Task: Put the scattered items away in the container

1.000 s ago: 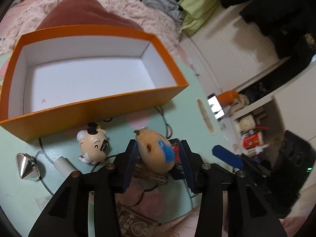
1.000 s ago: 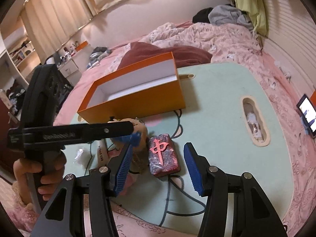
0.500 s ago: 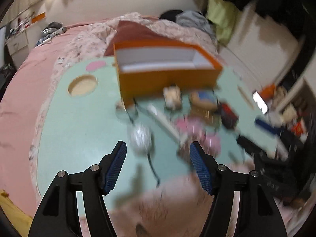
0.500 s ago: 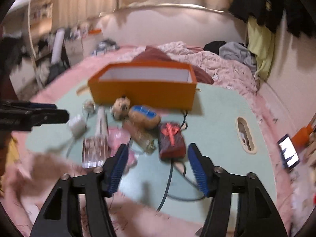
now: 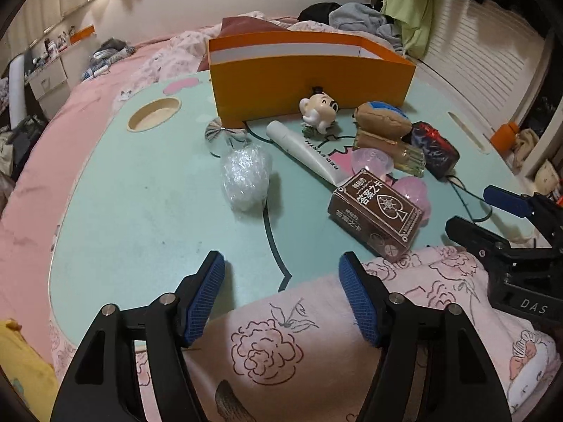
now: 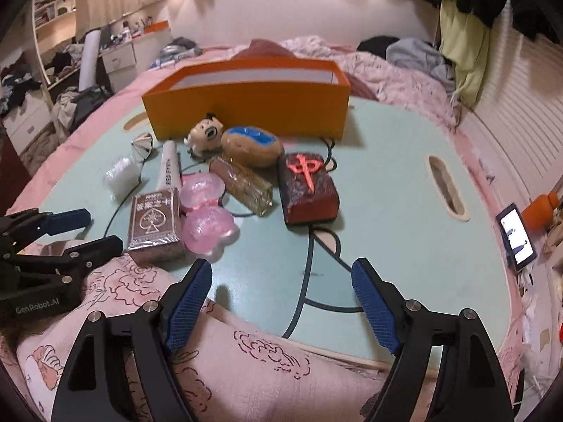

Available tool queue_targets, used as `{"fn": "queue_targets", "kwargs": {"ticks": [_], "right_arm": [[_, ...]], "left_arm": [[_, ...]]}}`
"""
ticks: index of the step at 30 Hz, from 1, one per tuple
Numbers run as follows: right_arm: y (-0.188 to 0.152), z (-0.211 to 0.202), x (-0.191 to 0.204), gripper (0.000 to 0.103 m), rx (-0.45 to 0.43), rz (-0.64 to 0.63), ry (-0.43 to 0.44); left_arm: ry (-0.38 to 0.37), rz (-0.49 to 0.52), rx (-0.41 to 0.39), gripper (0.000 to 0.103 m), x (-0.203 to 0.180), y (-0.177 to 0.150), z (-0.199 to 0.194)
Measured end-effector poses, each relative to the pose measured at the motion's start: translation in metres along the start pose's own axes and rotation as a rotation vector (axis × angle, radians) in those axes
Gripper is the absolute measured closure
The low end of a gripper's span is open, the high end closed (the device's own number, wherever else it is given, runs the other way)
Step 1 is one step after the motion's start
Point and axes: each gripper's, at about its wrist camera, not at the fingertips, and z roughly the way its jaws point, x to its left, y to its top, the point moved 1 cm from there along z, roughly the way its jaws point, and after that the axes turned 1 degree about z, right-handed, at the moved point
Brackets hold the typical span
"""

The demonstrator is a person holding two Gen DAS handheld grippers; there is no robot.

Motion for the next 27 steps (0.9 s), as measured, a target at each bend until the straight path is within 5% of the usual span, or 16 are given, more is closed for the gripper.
{"fn": "queue_targets", "kwargs": {"ticks": [3, 8, 27], "right_arm": [[-0.002, 0.01, -0.003, 0.009, 0.052, 0.013, -0.002], [-0.003, 0.011, -0.002, 0.009, 0.061, 0.012, -0.002], [0.002, 0.019, -0.003, 0.0, 0.119, 0.009, -0.007]], "left_arm": [[0.009, -0.026, 0.002, 0.016, 0.006, -0.001, 0.003], [0.03, -0.047, 0.013, 0.002, 0.013, -0.001, 0.008], [0.024, -0.034, 0.019, 0.0, 0.015, 0.0, 0.01]]}}
